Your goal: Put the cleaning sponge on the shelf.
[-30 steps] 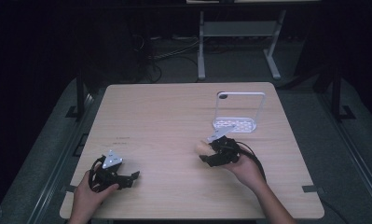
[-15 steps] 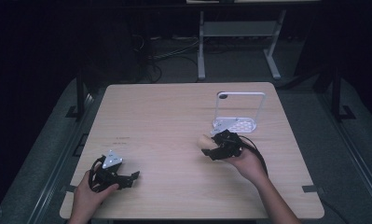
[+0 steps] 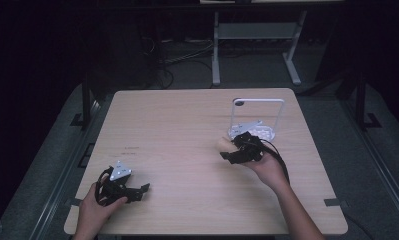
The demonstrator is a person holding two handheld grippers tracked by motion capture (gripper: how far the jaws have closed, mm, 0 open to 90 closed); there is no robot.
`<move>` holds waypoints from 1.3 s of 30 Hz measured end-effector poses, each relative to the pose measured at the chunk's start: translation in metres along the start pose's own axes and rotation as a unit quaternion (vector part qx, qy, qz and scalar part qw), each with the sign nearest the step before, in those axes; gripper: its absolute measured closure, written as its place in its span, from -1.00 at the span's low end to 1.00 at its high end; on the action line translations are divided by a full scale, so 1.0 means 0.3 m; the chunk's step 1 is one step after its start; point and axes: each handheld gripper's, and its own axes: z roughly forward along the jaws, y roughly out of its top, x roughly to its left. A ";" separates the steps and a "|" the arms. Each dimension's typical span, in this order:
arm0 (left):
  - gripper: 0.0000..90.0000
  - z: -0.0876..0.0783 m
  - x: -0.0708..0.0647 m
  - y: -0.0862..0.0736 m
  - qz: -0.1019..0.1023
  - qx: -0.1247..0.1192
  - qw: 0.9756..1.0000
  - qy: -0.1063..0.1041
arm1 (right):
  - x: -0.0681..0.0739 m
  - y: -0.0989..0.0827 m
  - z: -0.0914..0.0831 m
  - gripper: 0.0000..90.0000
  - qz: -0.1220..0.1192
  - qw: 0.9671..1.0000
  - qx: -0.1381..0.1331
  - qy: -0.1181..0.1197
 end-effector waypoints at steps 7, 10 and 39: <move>-0.72 0.000 0.000 0.000 0.000 0.000 1.000 0.000 | -0.033 -0.008 -0.005 -0.07 0.011 1.000 -0.001 -0.011; -0.72 0.000 0.000 0.000 0.000 0.000 1.000 0.000 | -0.047 -0.014 -0.006 -0.07 0.014 1.000 -0.003 -0.016; -0.72 0.000 0.000 0.000 0.000 0.000 1.000 0.000 | -0.213 -0.031 0.005 -0.07 0.047 0.996 0.002 -0.072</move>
